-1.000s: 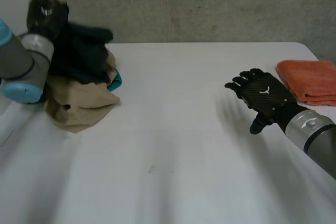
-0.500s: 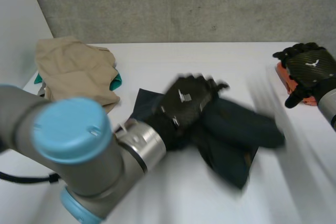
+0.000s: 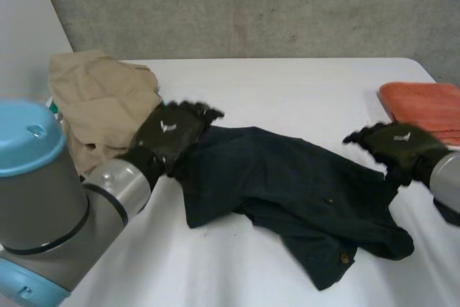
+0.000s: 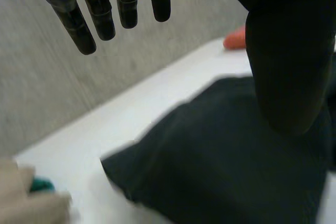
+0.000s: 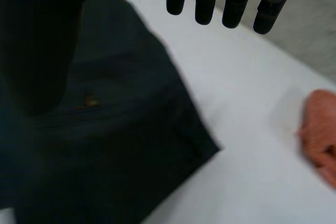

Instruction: Fold the laundry.

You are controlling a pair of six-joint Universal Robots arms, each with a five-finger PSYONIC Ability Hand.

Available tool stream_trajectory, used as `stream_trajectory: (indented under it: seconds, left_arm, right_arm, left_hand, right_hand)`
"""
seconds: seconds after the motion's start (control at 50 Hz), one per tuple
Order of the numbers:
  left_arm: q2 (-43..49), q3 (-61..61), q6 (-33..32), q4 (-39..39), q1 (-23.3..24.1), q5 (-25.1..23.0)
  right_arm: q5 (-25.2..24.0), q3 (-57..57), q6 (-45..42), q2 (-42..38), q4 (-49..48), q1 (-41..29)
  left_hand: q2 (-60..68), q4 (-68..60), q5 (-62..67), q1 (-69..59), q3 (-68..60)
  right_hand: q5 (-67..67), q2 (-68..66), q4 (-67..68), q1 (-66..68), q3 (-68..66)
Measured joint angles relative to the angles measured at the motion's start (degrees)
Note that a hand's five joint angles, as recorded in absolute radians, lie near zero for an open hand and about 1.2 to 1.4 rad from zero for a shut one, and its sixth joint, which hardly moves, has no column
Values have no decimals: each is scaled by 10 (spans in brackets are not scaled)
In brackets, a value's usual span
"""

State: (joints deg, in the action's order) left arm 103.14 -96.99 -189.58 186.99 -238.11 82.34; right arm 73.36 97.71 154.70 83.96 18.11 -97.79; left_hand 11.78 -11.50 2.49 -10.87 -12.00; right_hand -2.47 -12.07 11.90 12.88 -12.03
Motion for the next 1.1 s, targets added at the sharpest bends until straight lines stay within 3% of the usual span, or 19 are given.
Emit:
stream_trajectory:
  seconds: [0.16,0.24,0.28,0.32,0.36,0.44,0.54,0.6,0.7,0.86,1.1]
  left_arm:
    - [95,-2,2,-20,13,-3]
    - [144,21,2,-23,22,-1]
    - [163,35,2,-23,26,0]
    - [187,58,1,-21,33,7]
    - [199,78,-1,-15,38,20]
    - [199,116,-3,9,44,79]
    - [120,143,-4,54,47,156]
    - [73,145,-3,74,47,167]
    - [-60,153,-2,114,45,145]
    - [-187,196,2,98,46,110]
    - [-235,294,1,75,35,109]
  right_arm:
    - [6,73,0,8,-35,-24]
    - [16,105,-5,-5,-96,-31]
    - [22,113,-7,-13,-120,-33]
    - [32,119,-12,-26,-155,-35]
    - [39,118,-15,-32,-173,-39]
    - [51,97,-23,-24,-191,-54]
    - [58,41,-40,44,-194,-77]
    - [59,11,-46,81,-191,-82]
    - [60,-88,-52,162,-167,-84]
    - [65,-284,-44,199,-68,-81]
    - [89,-481,-34,176,28,-83]
  left_hand:
    - [32,-32,26,-38,-30]
    - [113,-112,103,-132,-106]
    - [217,-221,210,-233,-215]
    - [406,-397,383,-396,-399]
    - [544,-545,530,-536,-531]
    - [565,-570,546,-548,-557]
    - [565,-570,546,-548,-557]
    - [565,-570,546,-548,-557]
    - [567,-570,546,-548,-561]
    - [567,-571,548,-548,-561]
    - [568,-573,548,-548,-561]
  right_hand:
    - [-2,-2,3,2,-3]
    - [-130,-132,132,130,-132]
    - [-258,-264,263,258,-262]
    - [-468,-490,480,484,-479]
    - [-526,-551,550,501,-546]
    - [-533,-552,564,501,-557]
    - [-534,-552,565,501,-557]
    - [-534,-552,565,501,-557]
    - [-534,-552,565,501,-558]
    - [-534,-552,566,501,-559]
    - [-539,-552,567,501,-559]
